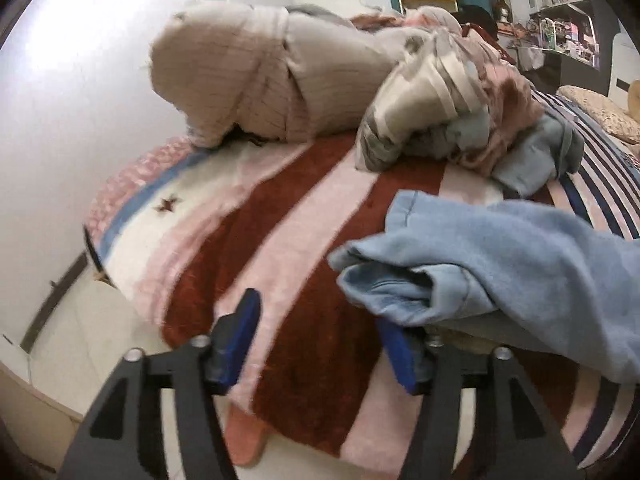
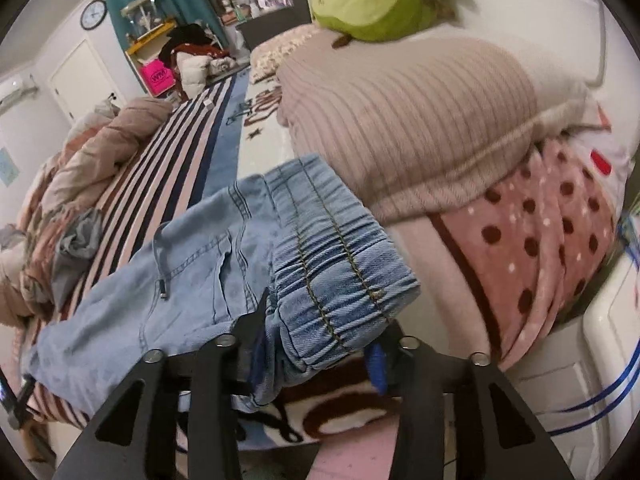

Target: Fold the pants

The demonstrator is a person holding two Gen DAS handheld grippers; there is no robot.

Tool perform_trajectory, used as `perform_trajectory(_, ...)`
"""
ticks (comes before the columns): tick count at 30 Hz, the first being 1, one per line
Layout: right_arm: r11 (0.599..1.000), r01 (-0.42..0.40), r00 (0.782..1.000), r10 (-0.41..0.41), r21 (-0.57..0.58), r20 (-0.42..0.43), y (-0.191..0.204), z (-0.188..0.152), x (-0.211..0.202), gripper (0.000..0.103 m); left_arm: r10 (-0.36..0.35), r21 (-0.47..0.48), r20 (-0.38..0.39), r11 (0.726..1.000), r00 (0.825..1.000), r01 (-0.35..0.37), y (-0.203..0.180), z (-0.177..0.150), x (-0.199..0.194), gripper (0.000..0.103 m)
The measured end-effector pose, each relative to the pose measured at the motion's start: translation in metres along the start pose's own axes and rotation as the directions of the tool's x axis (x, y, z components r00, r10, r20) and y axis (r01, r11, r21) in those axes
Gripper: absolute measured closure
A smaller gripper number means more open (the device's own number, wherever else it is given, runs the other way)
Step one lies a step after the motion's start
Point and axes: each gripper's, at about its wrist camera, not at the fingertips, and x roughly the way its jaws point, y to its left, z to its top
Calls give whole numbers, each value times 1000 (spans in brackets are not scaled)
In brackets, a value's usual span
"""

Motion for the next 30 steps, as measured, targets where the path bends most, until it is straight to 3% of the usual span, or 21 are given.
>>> perform_trajectory(3, 999, -28, 1000, 29, 33, -6, -5, -3, 0, 31, -4, -50, 45, 999, 999, 6, 6, 9, -27, 35)
perform_trajectory(6, 997, -50, 999, 50, 53, -7, -10, -5, -1, 31, -12, -81, 91, 997, 996, 19, 4, 17, -52, 32)
perform_trajectory(8, 997, -49, 999, 50, 53, -9, -14, -7, -1, 30, -78, -96, 142, 991, 987, 92, -1, 26, -71, 25)
perform_trajectory(12, 999, -27, 1000, 27, 42, -3, -19, -8, -1, 29, -241, -41, 164, 967, 957, 251, -33, 40, -83, 24)
perform_trajectory(17, 996, 61, 992, -54, -58, 112, -8, -1, -26, 29, -460, 45, 98, 888, 883, 458, -98, 48, -76, 24)
perform_trajectory(21, 984, -12, 990, 36, -178, 134, 16, 19, -32, 29, -582, 140, 25, 807, 813, 574, -157, 48, -67, 24)
perform_trajectory(22, 977, -28, 990, 57, -212, 132, 24, 22, -31, 29, -623, 174, -10, 769, 782, 615, -177, 49, -64, 24)
perform_trajectory(24, 936, -85, 986, 128, -343, 106, 54, 32, -21, 24, -670, 218, -54, 716, 741, 663, -204, 51, -61, 24)
perform_trajectory(27, 838, -198, 973, 230, -509, 1, 101, 44, 7, 23, -715, 305, -104, 639, 692, 706, -238, 56, -60, 24)
perform_trajectory(28, 797, -250, 962, 270, -550, -46, 118, 47, 19, 23, -729, 339, -144, 599, 669, 726, -254, 58, -58, 24)
perform_trajectory(30, 737, -318, 944, 307, -597, -123, 144, 50, 40, 23, -738, 372, -191, 556, 647, 744, -272, 59, -51, 24)
